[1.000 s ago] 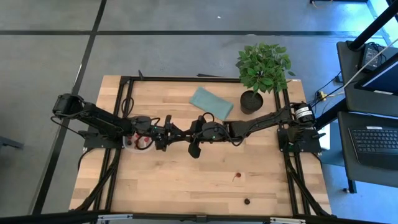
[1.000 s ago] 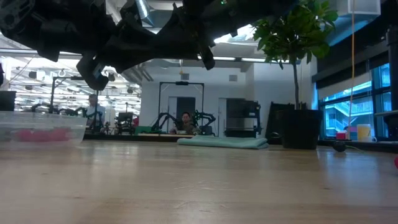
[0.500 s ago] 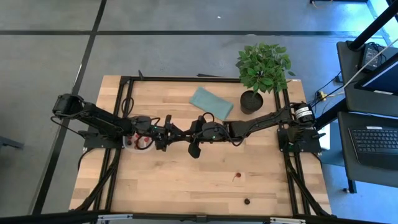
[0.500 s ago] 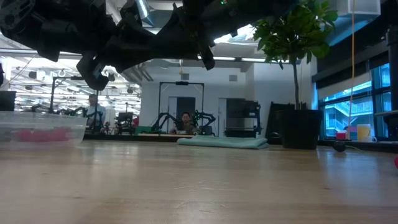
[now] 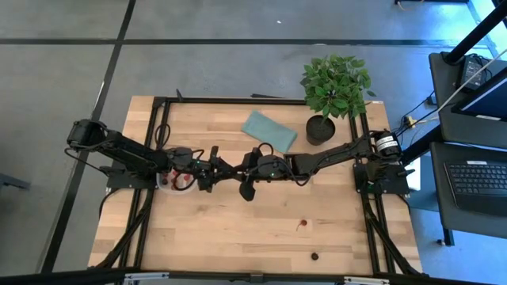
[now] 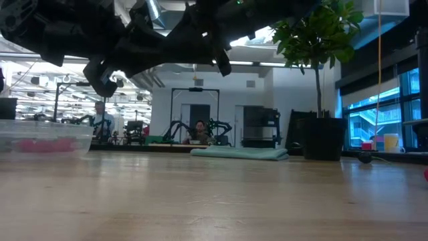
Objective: Pick and placing Produce into tupperware
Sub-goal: Put the blackberry into the transparent bin
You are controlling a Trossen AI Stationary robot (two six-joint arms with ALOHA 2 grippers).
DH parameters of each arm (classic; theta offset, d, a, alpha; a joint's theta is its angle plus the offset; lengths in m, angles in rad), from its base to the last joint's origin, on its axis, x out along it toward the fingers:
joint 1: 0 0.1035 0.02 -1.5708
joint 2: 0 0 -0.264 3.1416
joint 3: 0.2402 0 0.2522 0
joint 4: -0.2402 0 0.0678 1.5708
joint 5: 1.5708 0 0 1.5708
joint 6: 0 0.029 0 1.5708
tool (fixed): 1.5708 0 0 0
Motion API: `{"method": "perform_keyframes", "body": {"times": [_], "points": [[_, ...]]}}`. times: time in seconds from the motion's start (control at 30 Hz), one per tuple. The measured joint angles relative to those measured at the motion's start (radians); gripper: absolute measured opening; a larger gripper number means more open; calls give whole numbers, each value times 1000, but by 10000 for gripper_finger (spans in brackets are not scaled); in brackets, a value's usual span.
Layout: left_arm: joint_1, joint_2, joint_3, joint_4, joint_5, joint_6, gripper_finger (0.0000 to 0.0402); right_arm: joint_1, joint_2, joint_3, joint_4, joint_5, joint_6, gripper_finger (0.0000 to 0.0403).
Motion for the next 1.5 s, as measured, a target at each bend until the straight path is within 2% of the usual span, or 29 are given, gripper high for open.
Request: {"method": "perform_keyframes", "body": {"times": [0.1,0.63,0.9,1.03,1.3,1.5], "points": [[0,0,0,-1,-2,0,100,0,0,0,1,-1,42,149],[2,0,0,-3,-11,-4,104,3,0,0,-10,-10,14,286],[2,0,0,-2,-36,-4,100,2,0,2,-42,-2,-62,292],[1,0,0,0,-50,-4,104,2,0,2,-105,-5,-36,291],[-4,-10,-2,4,-186,-4,100,1,0,2,-228,-3,41,291],[-65,-86,-2,-131,-444,-62,100,1,0,2,-303,-2,69,291]]}}
